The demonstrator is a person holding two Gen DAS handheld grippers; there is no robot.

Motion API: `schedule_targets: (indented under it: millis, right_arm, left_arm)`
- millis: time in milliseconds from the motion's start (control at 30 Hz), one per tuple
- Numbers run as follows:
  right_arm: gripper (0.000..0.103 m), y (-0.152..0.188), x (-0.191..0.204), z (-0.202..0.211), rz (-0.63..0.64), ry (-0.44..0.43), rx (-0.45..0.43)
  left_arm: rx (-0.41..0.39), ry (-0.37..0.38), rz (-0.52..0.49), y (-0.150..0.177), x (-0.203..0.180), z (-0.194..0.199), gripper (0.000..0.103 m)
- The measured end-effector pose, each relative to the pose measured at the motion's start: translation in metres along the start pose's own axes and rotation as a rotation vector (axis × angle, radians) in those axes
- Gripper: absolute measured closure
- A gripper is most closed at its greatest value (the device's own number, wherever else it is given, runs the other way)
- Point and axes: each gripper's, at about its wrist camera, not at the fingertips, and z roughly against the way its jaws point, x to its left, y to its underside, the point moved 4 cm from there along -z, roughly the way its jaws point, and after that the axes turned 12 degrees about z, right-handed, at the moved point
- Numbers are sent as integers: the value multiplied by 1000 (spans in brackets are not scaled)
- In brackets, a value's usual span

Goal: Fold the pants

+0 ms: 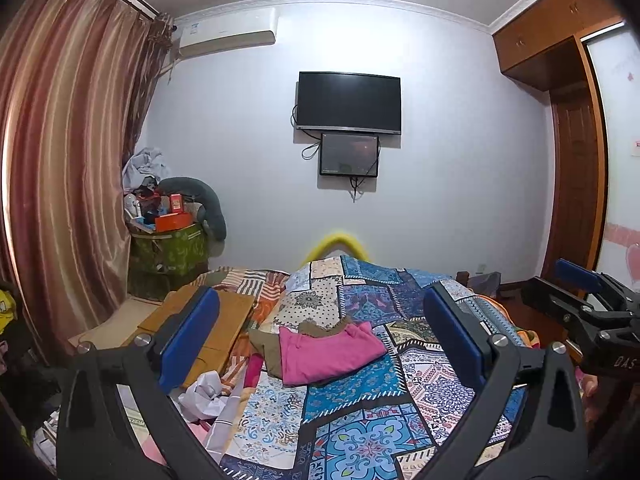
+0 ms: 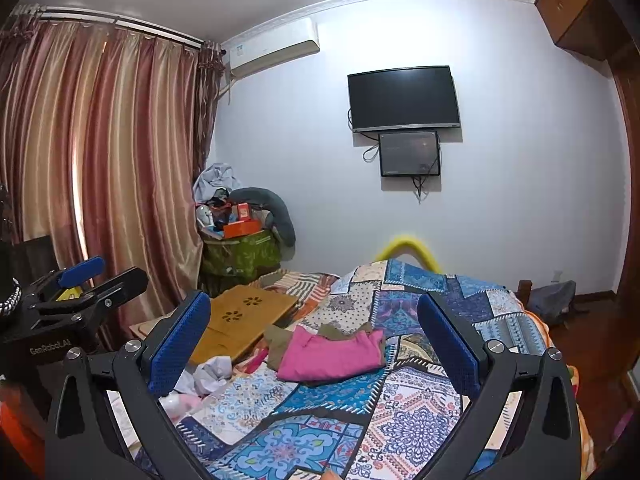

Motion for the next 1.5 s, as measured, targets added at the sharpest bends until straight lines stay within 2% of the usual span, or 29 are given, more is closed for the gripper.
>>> schedule_targets:
  millis: [667,1500]
  right_arm:
    - [0,4,-10,1,-29,14,12]
    - [0,5,-11,-1,-32,5,22]
  left_arm:
    - [5,33,-45,4,-16,-3,0]
    - [50,42,-2,4,-10,-11,0]
